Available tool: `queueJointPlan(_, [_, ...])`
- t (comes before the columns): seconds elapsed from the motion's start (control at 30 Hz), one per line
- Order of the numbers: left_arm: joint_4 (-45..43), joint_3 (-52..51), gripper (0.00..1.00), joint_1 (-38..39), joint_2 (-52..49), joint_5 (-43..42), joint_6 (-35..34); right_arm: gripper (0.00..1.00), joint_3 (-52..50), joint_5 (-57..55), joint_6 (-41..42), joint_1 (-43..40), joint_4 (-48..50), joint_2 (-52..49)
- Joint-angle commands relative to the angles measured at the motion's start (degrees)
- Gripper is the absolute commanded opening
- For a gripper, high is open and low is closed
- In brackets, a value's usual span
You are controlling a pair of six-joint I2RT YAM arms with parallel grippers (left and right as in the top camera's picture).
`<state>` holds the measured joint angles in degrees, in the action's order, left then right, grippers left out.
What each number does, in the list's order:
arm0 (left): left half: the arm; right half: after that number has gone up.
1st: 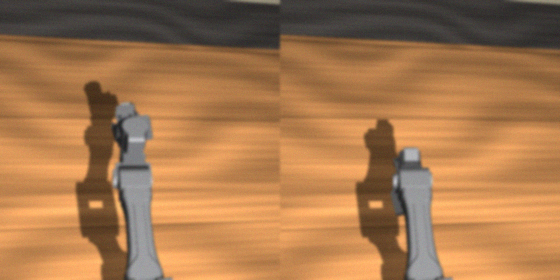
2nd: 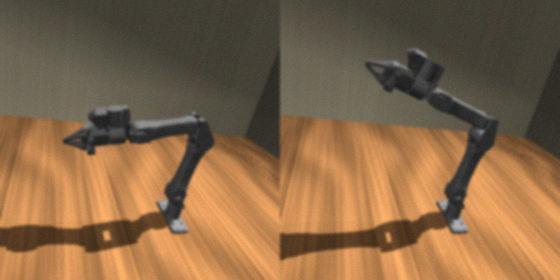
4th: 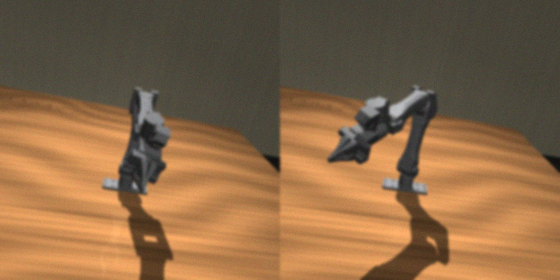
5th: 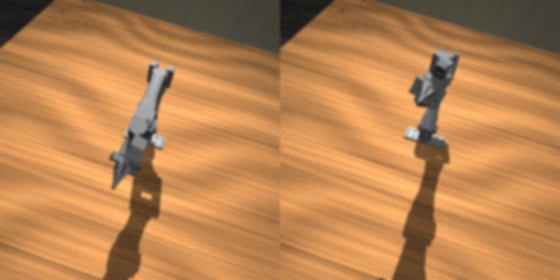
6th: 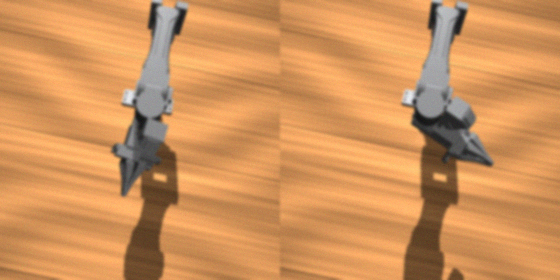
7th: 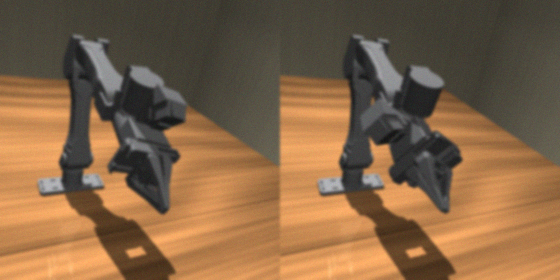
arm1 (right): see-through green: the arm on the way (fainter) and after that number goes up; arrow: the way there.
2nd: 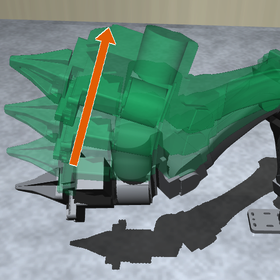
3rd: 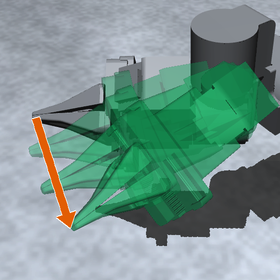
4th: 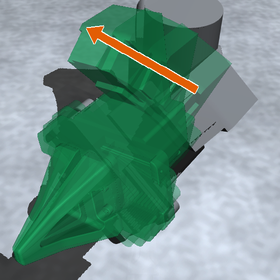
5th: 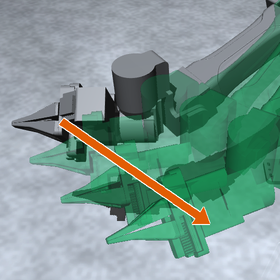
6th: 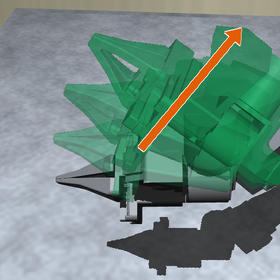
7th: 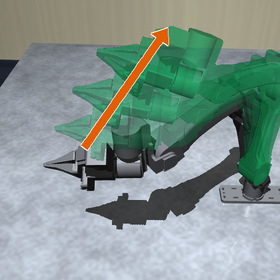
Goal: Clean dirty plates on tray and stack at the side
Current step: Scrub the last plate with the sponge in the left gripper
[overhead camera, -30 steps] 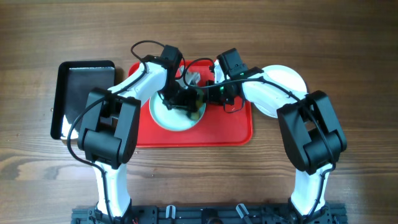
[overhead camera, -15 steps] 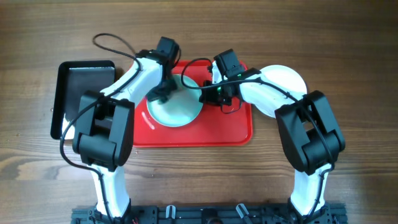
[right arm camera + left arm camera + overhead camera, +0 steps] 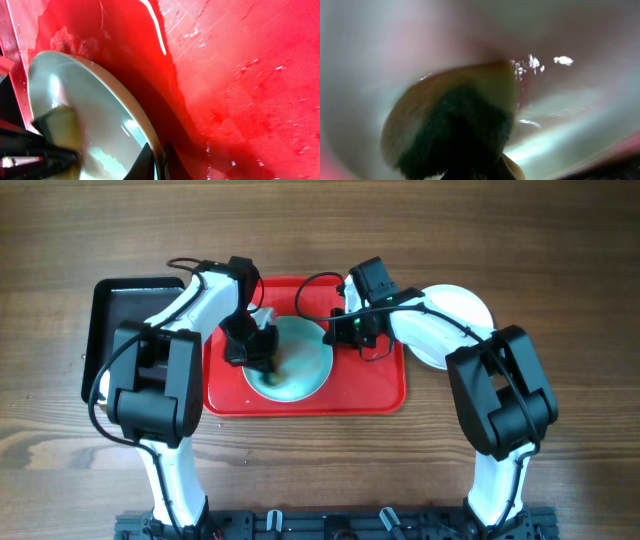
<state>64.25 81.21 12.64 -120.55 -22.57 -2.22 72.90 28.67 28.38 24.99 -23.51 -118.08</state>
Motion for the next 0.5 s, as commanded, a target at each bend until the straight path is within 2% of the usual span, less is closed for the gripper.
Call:
queueJointPlan(0.0, [-6.82, -1.33, 0.04, 1.11, -2.78, -17.94, 5.4, 0.04, -0.66, -3.06, 1.79, 0.11, -0.48, -1.73])
queueJointPlan(0.13, [-17.77, -1.33, 0.04, 1.14, -2.8, -17.9, -4.39, 0.04, -0.66, -3.06, 1.79, 0.11, -0.48, -1.73])
queueJointPlan(0.23, [-25.18, -1.33, 0.04, 1.11, -2.8, -17.2, -8.92, 0.04, -0.66, -3.06, 1.75, 0.11, -0.48, -1.73])
queueJointPlan(0.33, [-31.87, -1.33, 0.04, 1.11, -2.8, -8.0, -16.85, 0.04, -0.66, -3.08, 1.77, 0.11, -0.5, -1.73])
queueJointPlan(0.47, [-32.41, 0.09, 0.04, 0.94, -1.84, 5.86, -22.27, 0.04, -0.66, -3.08, 1.73, 0.11, -0.59, -1.73])
